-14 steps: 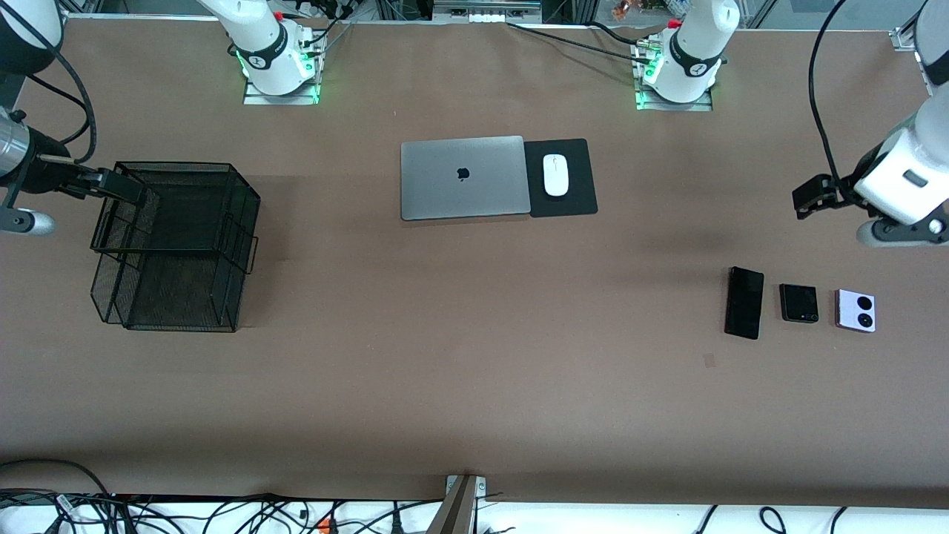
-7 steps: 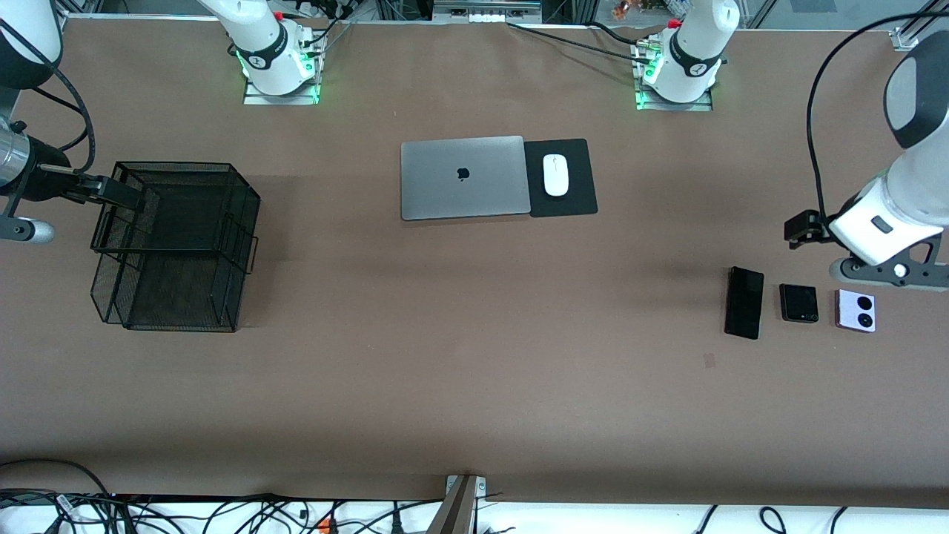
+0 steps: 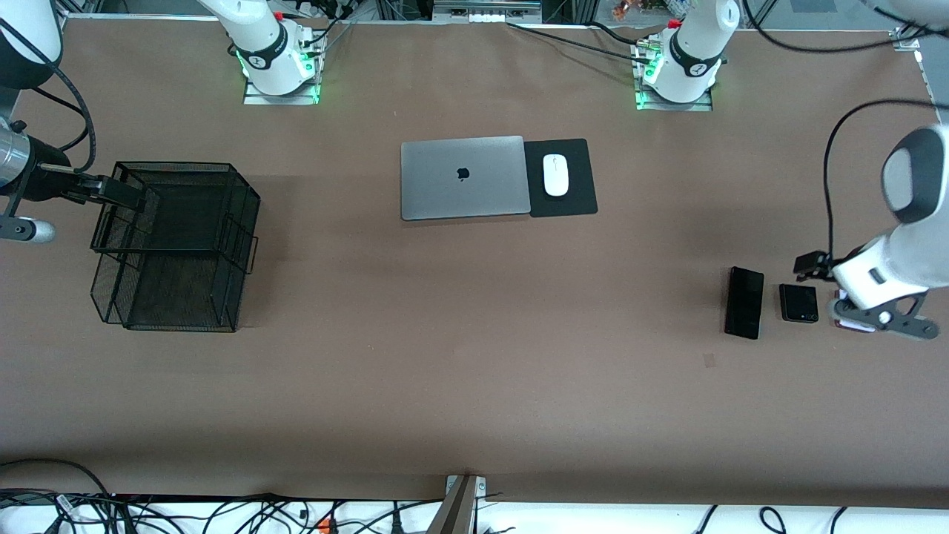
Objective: Place phones with both arms
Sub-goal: 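Reach the left gripper over the long black phone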
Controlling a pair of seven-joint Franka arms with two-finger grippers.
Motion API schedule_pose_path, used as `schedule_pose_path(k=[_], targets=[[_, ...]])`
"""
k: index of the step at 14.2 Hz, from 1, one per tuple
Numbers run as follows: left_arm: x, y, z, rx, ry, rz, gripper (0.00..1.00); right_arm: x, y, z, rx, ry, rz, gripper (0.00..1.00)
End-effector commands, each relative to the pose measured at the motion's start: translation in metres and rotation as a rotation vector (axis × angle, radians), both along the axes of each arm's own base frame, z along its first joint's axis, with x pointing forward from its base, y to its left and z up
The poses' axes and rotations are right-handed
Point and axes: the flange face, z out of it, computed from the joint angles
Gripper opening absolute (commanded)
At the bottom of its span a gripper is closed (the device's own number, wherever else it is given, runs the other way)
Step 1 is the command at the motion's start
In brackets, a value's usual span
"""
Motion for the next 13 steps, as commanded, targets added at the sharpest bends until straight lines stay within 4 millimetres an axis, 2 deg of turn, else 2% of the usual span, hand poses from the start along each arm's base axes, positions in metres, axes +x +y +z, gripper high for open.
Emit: schedule_pose_path(k=[1,3,5,7,8,13], targets=[[0.015,-0.004,-0.043,-0.011,0.001,-0.087,1.00,-0.003,-0.002,0.003,0.022,-0.008,0.019,1.00],[0.019,0.006,-0.063,-0.026,0.006,-0.153,1.00,-0.003,-0.001,0.003,0.022,-0.008,0.020,1.00],[0.024,0.026,-0.084,-0.042,-0.019,-0.179,1.00,-0.003,-0.001,0.003,0.022,-0.009,0.020,1.00],[0.017,0.037,-0.111,-0.084,-0.044,-0.145,1.00,-0.003,-0.001,0.003,0.022,-0.011,0.020,1.00],[0.009,0.037,-0.122,-0.110,-0.067,-0.125,1.00,-0.003,-0.001,0.003,0.022,-0.011,0.022,1.00],[-0.014,0.038,-0.147,-0.218,-0.127,0.021,1.00,-0.002,-0.001,0.003,0.024,-0.011,0.020,1.00]])
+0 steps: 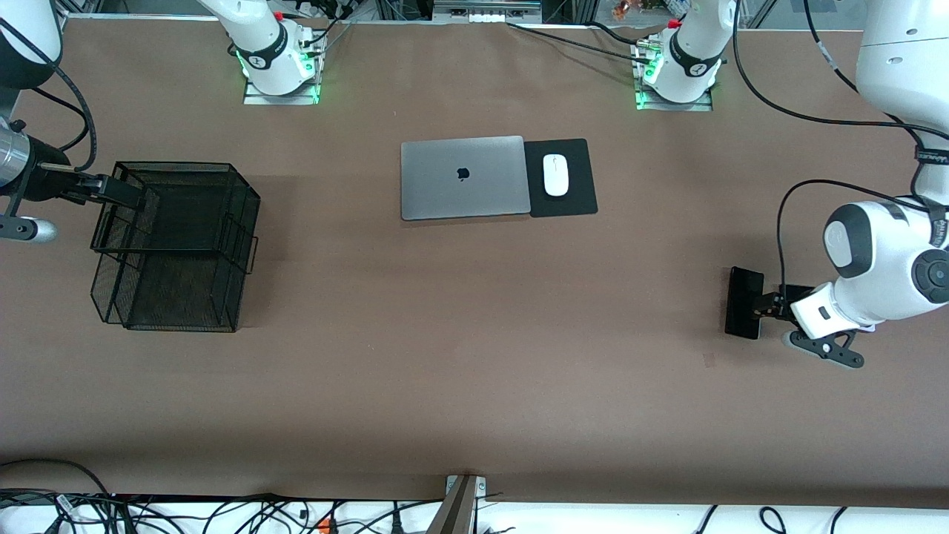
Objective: Place phones with both arms
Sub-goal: 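Lower the left gripper and close it on the long black phone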
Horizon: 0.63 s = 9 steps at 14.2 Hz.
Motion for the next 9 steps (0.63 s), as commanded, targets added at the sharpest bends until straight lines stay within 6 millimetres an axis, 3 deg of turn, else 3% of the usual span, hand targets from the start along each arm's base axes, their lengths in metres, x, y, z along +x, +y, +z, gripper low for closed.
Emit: schedule_pose_path(k=[1,4,9], targets=[[-0.020,-0.001,0.001,-0.028,-0.004,0.066,1.00,-0.001,0.000,0.001,0.022,-0.012,0.010,1.00],[-0.037,0.004,-0.006,-0.023,-0.006,0.145,1.00,0.000,0.001,0.000,0.022,-0.015,0.013,1.00],[-0.067,-0.005,-0.042,-0.009,-0.074,0.259,1.00,0.000,0.001,0.000,0.022,-0.013,0.013,1.00]])
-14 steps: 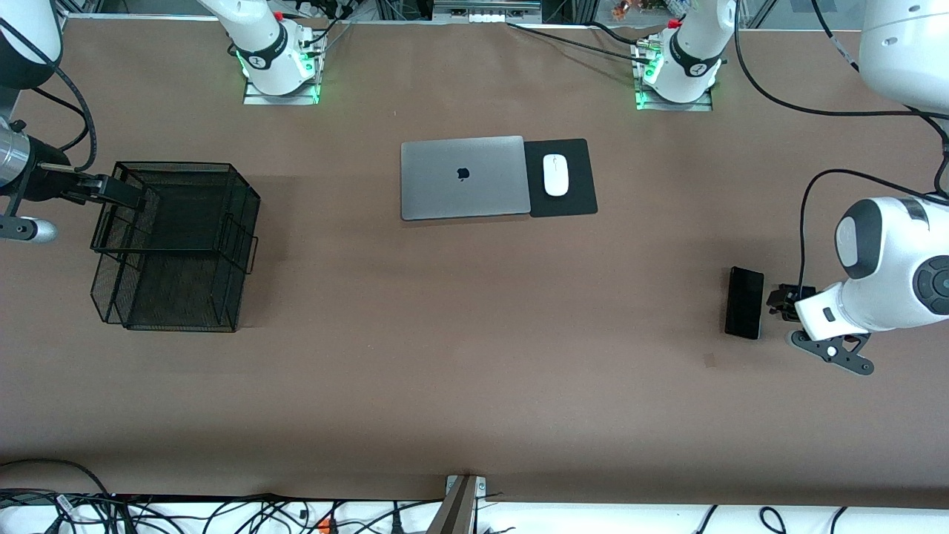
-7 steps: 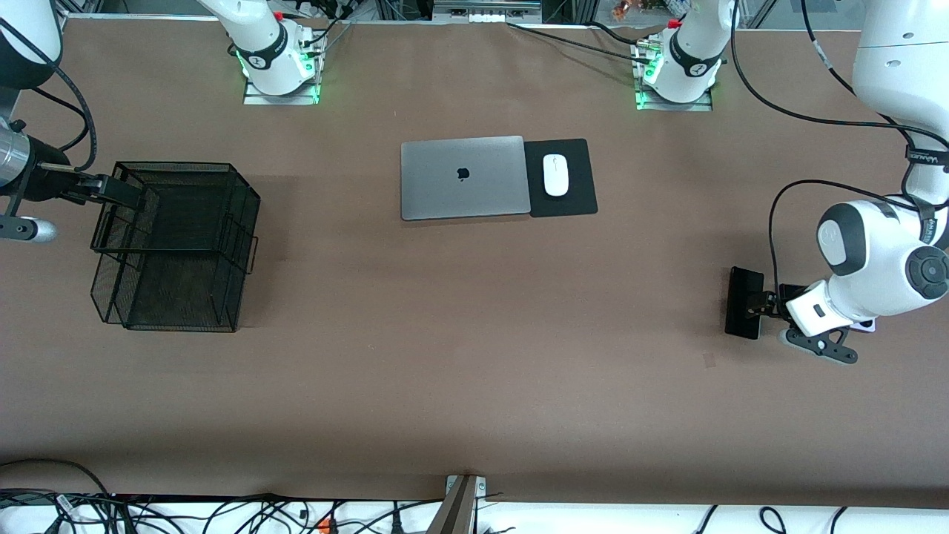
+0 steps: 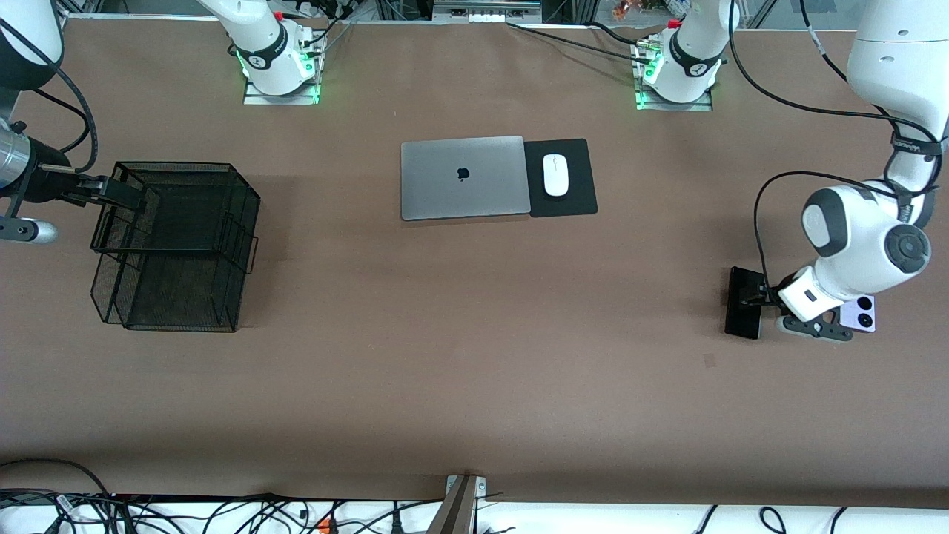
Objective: Place phones with both arms
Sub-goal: 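Lower the left gripper and close it on the long black phone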
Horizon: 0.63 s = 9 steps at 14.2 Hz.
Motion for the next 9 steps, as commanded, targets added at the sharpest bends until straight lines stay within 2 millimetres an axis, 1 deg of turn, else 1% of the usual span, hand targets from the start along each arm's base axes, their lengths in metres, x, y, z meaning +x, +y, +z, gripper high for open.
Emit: schedule_pose_path(k=[1,2,3,5,7,9], targets=[[-0.021,-0.016,-0.007,-0.012,-0.036,0.090,1.00,-0.001,0.001,0.001,0.021,-0.007,0.008,1.00],[-0.022,-0.022,-0.009,-0.017,-0.035,0.102,1.00,-0.001,0.001,0.001,0.021,-0.007,0.008,1.00],[-0.022,-0.023,-0.008,-0.019,-0.036,0.117,1.00,-0.001,0.001,0.001,0.021,-0.009,0.008,1.00],[-0.022,-0.023,-0.011,-0.014,-0.037,0.113,1.00,-0.001,0.001,0.001,0.021,-0.007,0.008,1.00],[-0.022,-0.020,-0.020,-0.004,-0.046,0.103,1.00,-0.001,0.001,0.001,0.021,-0.009,0.008,1.00],[-0.021,-0.020,-0.023,0.008,-0.044,0.082,1.00,-0.001,0.001,0.001,0.021,-0.009,0.008,1.00]])
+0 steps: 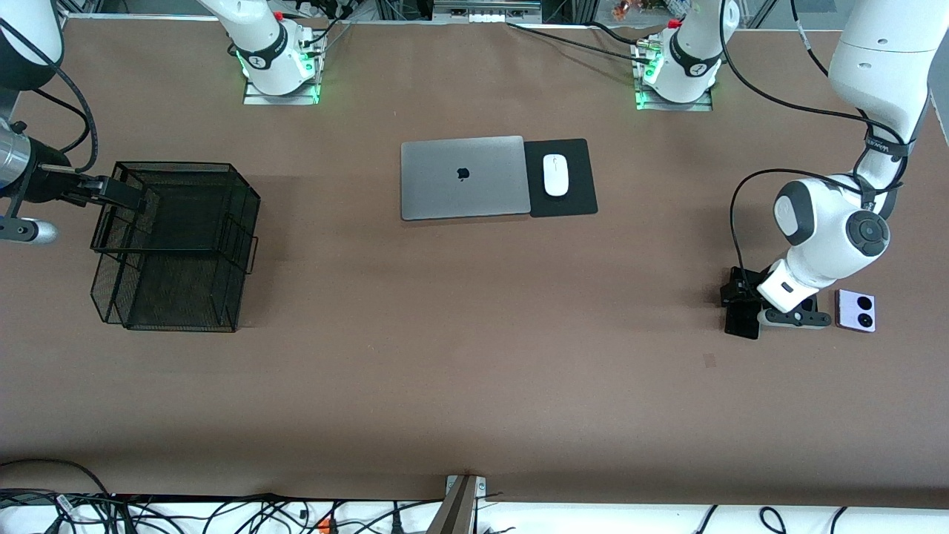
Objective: Place phones with both arms
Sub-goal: 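Lower the left gripper and close it on the long black phone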
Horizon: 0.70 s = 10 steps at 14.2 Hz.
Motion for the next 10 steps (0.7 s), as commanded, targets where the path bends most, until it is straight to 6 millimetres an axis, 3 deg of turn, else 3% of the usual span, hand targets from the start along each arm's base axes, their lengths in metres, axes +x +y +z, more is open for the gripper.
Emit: schedule_pose_path(k=[1,7,10], targets=[[-0.004,0.001,-0.003,0.016,-0.003,-0.015,1.00,-0.001,0.001,0.001,0.020,-0.007,0.008,1.00],[-0.005,0.018,-0.017,0.084,0.001,-0.097,1.00,-0.001,0.001,0.001,0.020,-0.005,0.008,1.00],[-0.003,0.011,-0.026,0.084,0.009,-0.113,1.00,-0.001,0.001,0.001,0.021,-0.005,0.009,1.00]])
